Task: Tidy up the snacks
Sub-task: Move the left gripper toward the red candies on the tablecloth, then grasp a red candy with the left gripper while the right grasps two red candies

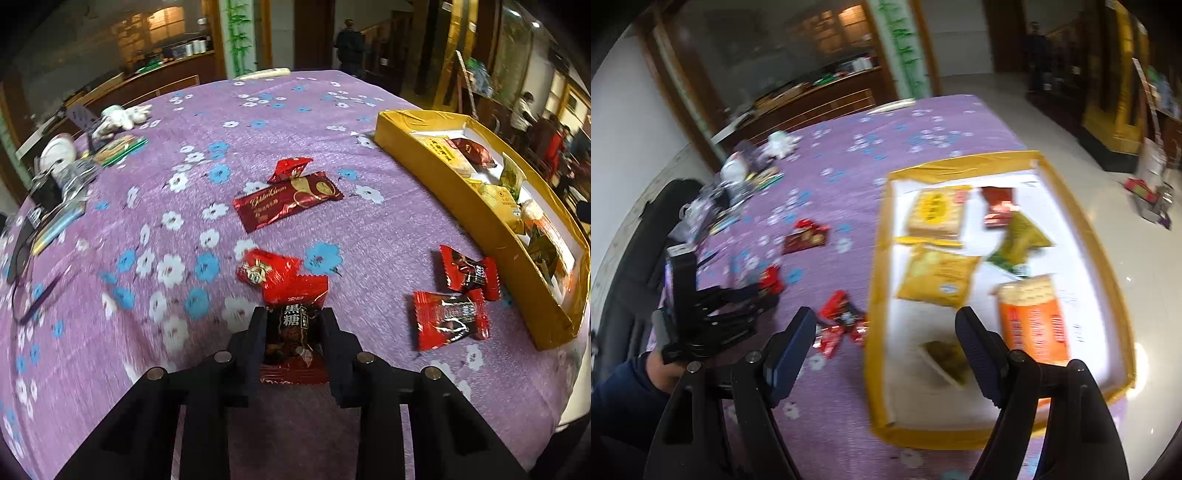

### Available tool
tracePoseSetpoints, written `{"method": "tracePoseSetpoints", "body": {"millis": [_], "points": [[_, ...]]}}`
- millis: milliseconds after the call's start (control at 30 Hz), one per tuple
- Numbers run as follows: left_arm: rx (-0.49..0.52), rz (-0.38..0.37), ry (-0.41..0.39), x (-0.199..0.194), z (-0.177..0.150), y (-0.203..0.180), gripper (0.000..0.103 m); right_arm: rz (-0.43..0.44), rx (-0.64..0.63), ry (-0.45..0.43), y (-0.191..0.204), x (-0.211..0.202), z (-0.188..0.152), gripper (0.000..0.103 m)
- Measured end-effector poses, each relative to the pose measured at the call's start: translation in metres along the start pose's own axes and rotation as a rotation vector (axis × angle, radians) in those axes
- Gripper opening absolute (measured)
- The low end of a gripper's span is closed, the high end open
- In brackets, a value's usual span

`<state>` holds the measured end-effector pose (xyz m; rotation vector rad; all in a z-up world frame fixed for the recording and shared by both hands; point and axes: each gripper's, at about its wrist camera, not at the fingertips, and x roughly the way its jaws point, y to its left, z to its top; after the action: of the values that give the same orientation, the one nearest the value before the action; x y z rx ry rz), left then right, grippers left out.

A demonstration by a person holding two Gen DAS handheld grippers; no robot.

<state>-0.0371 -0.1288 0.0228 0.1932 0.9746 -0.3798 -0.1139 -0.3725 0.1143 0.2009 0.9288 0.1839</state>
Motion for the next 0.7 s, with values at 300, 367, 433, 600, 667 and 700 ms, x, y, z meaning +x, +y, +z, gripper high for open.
{"method": "tracePoseSetpoints", "body": {"millis": [300,367,433,600,667,700], "points": [[-0.101,-0.038,0.029,-0.024,-0.034,0.012,0.027,0.144,-0.287,0.259,0.07,0.062,-0.003,0.063],[-0.11,-0.035,0.03,-0.027,-0.039,0.014,0.028,0.192,-0.302,0.336,0.077,0.082,-0.001,0.048],[-0.116,-0.03,0.033,-0.03,-0.042,0.016,0.028,0.177,-0.33,0.369,0.082,0.096,0.002,0.04],[-0.111,-0.019,0.029,-0.033,-0.049,0.014,0.028,0.146,-0.449,0.417,0.093,0.119,0.007,0.04],[-0.103,-0.014,0.027,-0.033,-0.049,0.013,0.028,0.142,-0.472,0.455,0.093,0.13,0.006,0.04],[-0.102,-0.015,0.027,-0.033,-0.048,0.013,0.028,0.137,-0.487,0.447,0.093,0.131,0.007,0.041]]}}
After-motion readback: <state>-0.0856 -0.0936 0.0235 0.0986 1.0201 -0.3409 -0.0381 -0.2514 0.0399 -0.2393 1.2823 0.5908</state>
